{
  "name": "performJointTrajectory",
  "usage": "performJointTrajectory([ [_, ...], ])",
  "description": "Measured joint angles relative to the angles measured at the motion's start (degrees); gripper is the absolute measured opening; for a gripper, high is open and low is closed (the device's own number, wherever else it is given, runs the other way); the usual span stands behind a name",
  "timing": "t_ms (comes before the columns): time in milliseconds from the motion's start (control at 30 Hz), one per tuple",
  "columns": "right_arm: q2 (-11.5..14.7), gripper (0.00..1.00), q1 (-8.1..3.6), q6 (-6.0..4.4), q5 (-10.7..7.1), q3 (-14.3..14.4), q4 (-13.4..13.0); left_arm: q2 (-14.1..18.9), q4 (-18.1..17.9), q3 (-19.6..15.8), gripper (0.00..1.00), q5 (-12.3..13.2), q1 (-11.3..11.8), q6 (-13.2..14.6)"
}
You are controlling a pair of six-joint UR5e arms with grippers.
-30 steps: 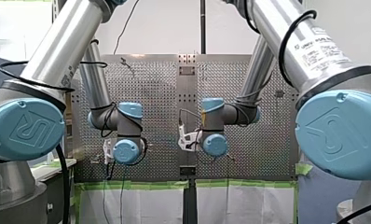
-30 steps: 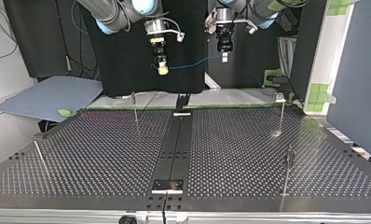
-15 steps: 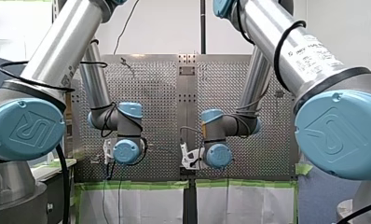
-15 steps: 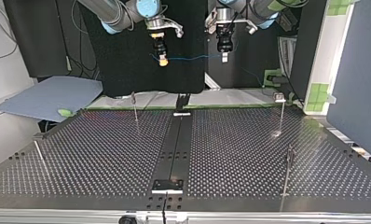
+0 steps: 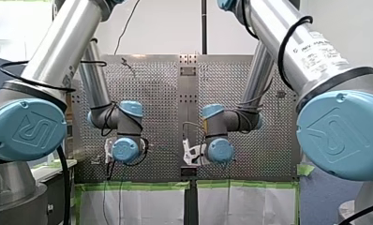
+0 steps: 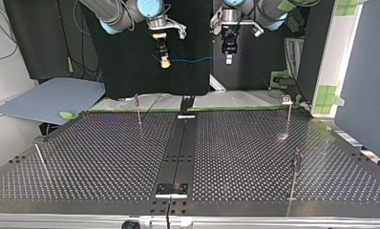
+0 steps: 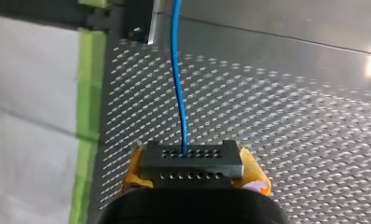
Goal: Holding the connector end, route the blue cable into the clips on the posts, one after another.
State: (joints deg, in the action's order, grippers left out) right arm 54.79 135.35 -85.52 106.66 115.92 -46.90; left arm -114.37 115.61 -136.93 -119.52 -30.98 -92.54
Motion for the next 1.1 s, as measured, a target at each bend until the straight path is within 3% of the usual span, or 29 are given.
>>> performJointTrajectory([
  [300, 4.8, 0.0, -0.2, -2.93, -4.25, -2.6, 1.5, 4.9, 5.0, 0.1, 0.0, -3.1, 1.3, -1.3],
  [567, 9.4, 0.0, -0.19, -3.23, -5.88, -6.9, 5.8, 9.2, 9.2, 1.8, 0.0, -4.1, 2.9, -4.9],
  [800, 13.3, 0.0, -0.22, -3.43, -7.25, -9.6, 9.5, 13.0, 13.1, 5.3, 0.0, -4.7, 4.1, -5.8],
  [1100, 14.8, 0.0, 0.06, -3.44, -8.26, -14.1, 12.5, 17.7, 17.7, 10.0, 0.0, -7.0, 6.1, -5.9],
])
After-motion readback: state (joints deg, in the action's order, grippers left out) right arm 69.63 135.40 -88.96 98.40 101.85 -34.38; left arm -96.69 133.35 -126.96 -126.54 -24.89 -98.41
